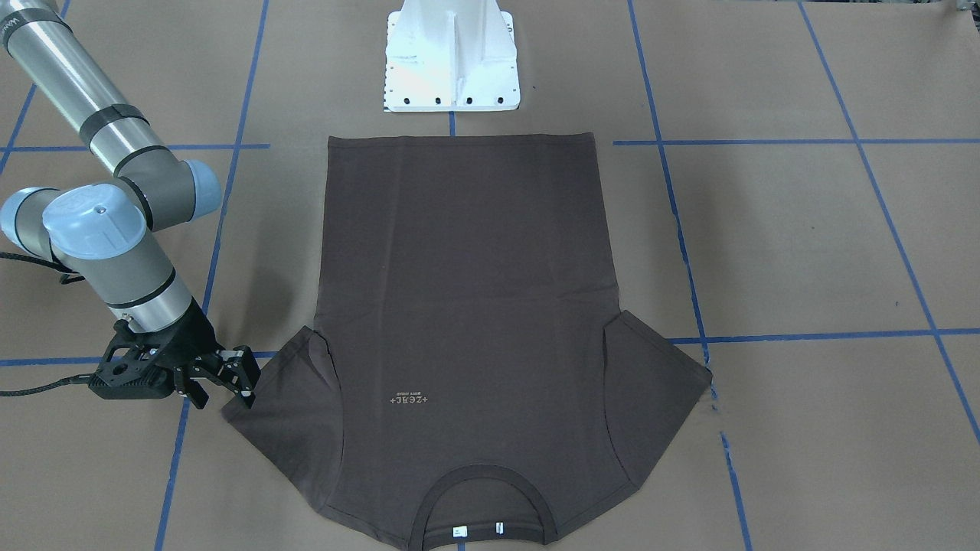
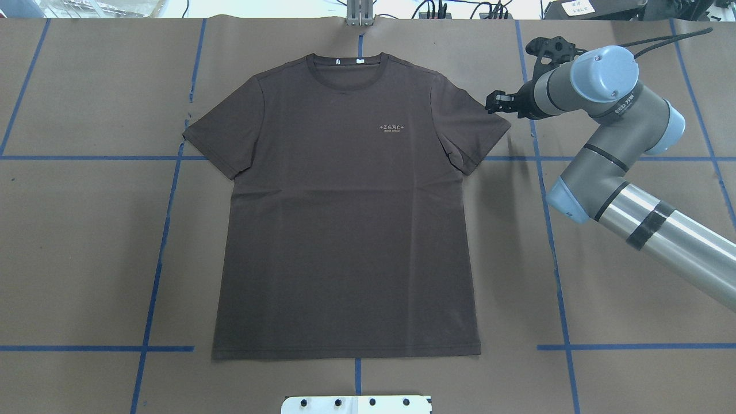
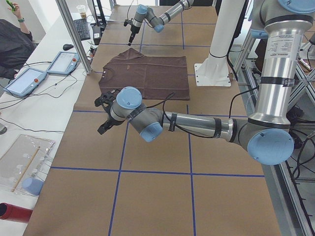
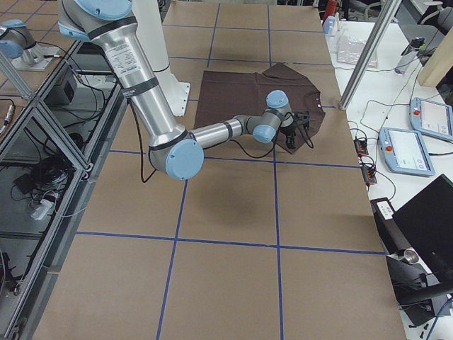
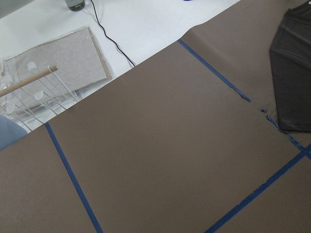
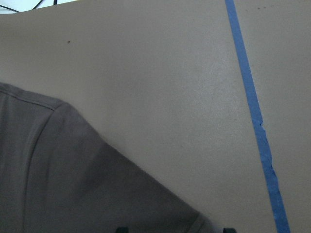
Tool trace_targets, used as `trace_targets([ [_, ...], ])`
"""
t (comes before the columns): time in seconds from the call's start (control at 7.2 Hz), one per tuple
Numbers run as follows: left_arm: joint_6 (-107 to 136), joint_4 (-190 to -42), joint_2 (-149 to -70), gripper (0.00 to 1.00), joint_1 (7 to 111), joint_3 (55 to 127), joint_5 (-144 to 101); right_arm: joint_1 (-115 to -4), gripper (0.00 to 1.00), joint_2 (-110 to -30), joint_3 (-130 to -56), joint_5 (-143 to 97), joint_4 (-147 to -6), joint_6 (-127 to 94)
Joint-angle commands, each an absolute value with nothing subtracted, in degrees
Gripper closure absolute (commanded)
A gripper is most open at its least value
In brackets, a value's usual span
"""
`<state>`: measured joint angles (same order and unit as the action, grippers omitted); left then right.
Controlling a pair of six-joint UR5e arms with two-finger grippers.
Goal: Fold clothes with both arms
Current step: 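Move the right gripper to the sleeve nearest it and press it down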
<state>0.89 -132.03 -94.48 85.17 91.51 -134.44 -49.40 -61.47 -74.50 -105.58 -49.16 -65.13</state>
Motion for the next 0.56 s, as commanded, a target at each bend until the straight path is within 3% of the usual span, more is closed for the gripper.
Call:
trace_targets([
  [0.0, 0.9, -132.0, -94.5, 0.00, 85.2, 91.5, -134.4, -48.6, 0.32, -61.3, -73.2, -104.8, -49.1, -65.0],
  [0.42, 0.9, -132.0, -94.5, 0.00, 85.2, 91.5, -134.5, -47.9, 0.38, -61.3, -71.6, -102.7, -49.2, -64.5],
])
